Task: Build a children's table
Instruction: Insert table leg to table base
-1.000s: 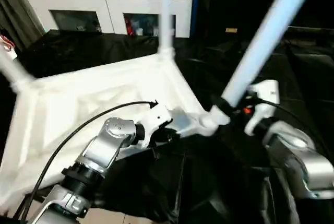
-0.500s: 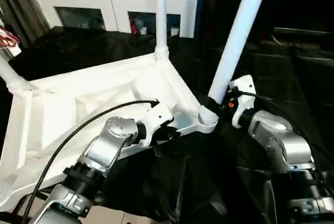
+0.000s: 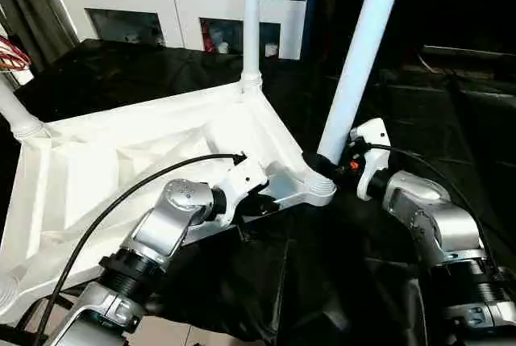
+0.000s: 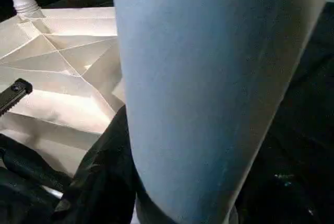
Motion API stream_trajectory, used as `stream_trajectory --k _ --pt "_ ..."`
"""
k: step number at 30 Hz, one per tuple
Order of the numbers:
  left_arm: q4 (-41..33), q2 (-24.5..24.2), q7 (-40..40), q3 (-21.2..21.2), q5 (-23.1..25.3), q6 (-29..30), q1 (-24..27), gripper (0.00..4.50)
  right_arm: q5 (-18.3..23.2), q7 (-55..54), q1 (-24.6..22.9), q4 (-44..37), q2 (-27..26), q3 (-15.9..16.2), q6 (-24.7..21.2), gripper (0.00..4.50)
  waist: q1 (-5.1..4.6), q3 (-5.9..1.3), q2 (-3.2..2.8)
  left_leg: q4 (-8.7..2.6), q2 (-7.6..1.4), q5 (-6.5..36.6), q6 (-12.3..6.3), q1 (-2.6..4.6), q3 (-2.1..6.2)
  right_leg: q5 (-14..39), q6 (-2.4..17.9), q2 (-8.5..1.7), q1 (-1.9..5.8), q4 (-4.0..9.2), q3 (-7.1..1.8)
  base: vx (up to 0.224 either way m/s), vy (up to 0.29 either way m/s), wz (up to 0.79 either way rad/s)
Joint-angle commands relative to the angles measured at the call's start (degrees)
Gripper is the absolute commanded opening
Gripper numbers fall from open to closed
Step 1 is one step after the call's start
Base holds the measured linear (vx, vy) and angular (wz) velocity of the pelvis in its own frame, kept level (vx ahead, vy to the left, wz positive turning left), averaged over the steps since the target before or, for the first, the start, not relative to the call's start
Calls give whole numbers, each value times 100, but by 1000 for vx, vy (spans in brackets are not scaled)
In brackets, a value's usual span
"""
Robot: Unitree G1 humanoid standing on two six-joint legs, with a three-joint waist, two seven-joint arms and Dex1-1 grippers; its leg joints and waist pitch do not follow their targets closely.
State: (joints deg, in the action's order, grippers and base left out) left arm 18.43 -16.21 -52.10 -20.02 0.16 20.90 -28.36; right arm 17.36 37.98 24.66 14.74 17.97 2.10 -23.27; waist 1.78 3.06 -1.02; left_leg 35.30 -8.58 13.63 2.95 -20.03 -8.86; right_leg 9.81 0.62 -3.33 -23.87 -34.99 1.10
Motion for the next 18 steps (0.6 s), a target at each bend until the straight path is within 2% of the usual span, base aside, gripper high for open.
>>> stream_trajectory --k 1,4,7,12,13,15,16,18 --pt "162 -28 18 92 -57 -77 19 0 -35 16 -43 106 -39 -10 53 191 38 -328 125 -440 -322 496 -374 -80 68 1757 1191 -441 339 466 -214 0 0 0" --pt "167 -34 21 96 -52 -90 8 0 -23 -105 -30 452 -189 -159 303 191 38 -331 119 -437 -317 503 -370 -83 63 1738 1227 -448 337 469 -218 0 0 0" --pt "167 -37 29 104 -52 -90 10 0 51 -129 -88 516 -237 -250 339 191 35 -323 110 -452 -330 558 -358 -75 70 1770 1236 -443 336 470 -210 0 0 0" --pt "179 -45 34 109 -50 -105 7 0 337 -102 -367 643 -377 -587 510 191 51 -328 91 -450 -337 560 -377 -66 61 1636 1274 -449 330 474 -220 0 0 0" --pt "185 -47 37 111 -50 -111 3 0 362 -90 -410 665 -407 -637 551 191 54 -338 65 -451 -335 522 -376 -77 72 1576 1303 -454 350 454 -214 0 0 0" --pt "203 -44 40 113 -49 -120 -7 0 402 -79 -485 683 -444 -703 623 190 46 -328 79 -456 -338 538 -397 -75 63 1548 1319 -442 334 465 -213 0 0 0" --pt "231 -36 48 118 -49 -131 -23 0 468 -91 -606 720 -506 -807 757 190 58 -331 41 -456 -339 560 -384 -72 69 1566 1326 -450 339 463 -211 0 0 0" --pt "251 -28 57 119 -47 -143 -35 0 564 -133 -766 772 -606 -963 941 190 53 -326 57 -468 -342 676 -367 -70 65 1692 1303 -448 333 486 -214 0 0 0"
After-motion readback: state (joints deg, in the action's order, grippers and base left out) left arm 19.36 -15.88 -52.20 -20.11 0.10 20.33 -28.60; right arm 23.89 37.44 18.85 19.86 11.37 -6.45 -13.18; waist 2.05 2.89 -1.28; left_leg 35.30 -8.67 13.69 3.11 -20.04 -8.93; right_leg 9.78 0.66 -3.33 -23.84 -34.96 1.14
